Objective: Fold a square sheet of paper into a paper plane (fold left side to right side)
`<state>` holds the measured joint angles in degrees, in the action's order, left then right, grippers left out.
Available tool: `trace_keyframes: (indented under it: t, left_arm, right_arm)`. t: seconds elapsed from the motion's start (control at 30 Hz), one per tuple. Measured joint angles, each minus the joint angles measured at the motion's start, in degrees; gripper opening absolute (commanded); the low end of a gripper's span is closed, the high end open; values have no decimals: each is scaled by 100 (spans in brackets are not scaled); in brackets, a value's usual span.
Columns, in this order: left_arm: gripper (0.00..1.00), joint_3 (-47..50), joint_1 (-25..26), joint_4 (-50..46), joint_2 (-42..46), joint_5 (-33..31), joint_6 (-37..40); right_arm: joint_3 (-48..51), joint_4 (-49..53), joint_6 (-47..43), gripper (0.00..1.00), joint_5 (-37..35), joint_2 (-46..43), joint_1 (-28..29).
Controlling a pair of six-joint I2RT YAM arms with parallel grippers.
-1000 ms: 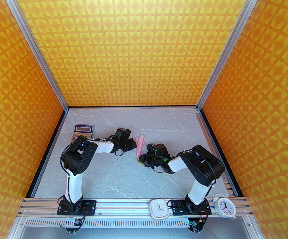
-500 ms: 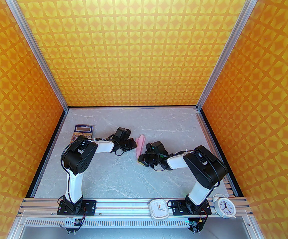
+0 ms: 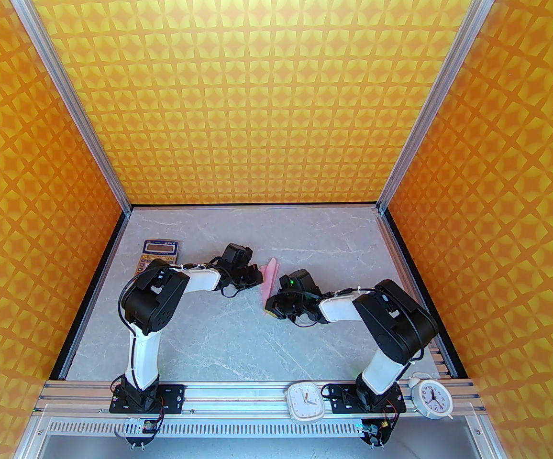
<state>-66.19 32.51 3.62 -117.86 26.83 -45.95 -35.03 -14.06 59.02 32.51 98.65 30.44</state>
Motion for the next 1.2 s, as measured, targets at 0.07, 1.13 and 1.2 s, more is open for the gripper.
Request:
trace_keyframes:
  t: [0.07, 1.13, 1.2]
  left_arm:
    - [1, -24, 0, -28, -11, 4, 2]
    - [0, -76, -22, -179, 70, 13, 20]
    - [0, -76, -22, -195, 111, 13, 20]
  right_arm:
    - [-2, 37, -15, 8, -24, -11, 0]
    - [4, 98, -17, 9, -116, -44, 20]
    - [7, 96, -17, 9, -116, -44, 20]
